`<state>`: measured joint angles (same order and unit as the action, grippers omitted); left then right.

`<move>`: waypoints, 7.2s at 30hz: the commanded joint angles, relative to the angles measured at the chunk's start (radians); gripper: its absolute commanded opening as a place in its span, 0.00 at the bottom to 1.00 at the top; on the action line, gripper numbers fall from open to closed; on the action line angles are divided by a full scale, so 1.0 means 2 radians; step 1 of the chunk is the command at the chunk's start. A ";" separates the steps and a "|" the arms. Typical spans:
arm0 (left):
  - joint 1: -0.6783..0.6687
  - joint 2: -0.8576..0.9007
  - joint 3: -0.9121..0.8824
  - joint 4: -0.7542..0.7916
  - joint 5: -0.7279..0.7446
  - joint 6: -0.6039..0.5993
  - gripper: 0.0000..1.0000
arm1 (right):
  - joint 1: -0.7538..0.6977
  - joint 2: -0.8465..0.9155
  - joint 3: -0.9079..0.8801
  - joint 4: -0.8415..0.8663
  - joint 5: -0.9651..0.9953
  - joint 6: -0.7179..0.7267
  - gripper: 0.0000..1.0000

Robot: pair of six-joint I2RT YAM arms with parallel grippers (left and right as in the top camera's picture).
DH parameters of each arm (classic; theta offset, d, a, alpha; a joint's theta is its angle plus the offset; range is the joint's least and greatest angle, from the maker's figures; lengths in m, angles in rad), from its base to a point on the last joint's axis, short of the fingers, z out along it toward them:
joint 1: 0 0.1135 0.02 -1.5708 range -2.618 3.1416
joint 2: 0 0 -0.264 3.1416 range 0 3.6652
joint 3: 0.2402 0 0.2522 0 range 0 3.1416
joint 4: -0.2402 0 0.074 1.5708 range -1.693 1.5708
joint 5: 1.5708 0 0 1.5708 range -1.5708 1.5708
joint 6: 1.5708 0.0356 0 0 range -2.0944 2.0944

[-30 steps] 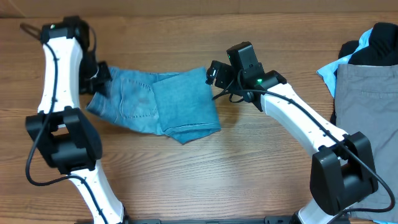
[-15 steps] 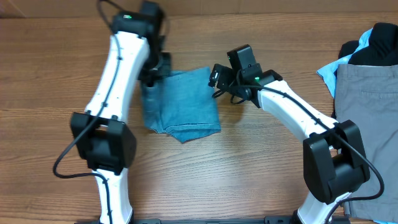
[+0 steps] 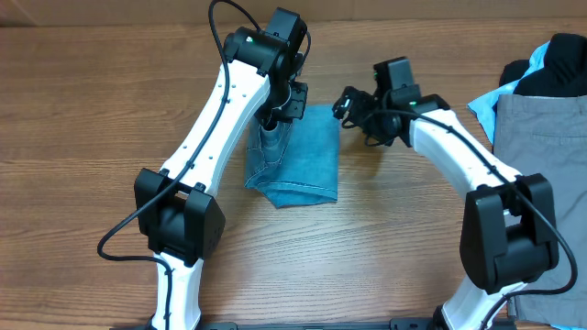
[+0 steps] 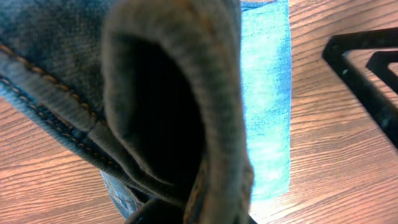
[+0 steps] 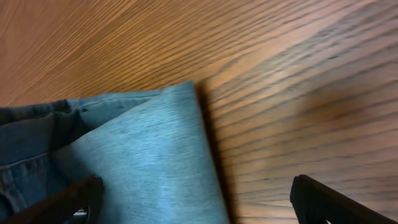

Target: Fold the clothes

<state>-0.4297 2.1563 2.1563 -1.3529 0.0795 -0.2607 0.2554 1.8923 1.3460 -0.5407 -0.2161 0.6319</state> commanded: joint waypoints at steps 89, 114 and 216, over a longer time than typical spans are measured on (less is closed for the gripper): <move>0.174 -0.007 -0.131 -0.013 0.056 0.027 1.00 | -0.076 0.049 -0.056 -0.152 -0.295 -0.137 0.10; 0.171 -0.007 -0.131 0.001 0.066 0.027 1.00 | -0.082 0.104 -0.002 0.105 -0.300 -0.060 0.16; 0.049 0.163 -0.137 0.176 0.285 0.087 0.07 | -0.139 -0.212 -0.150 -0.011 -0.180 -0.054 1.00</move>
<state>-0.3168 2.4268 1.8919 -1.0550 0.6945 -0.0341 -0.0227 1.4643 1.0359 -0.5655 -0.5842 0.5236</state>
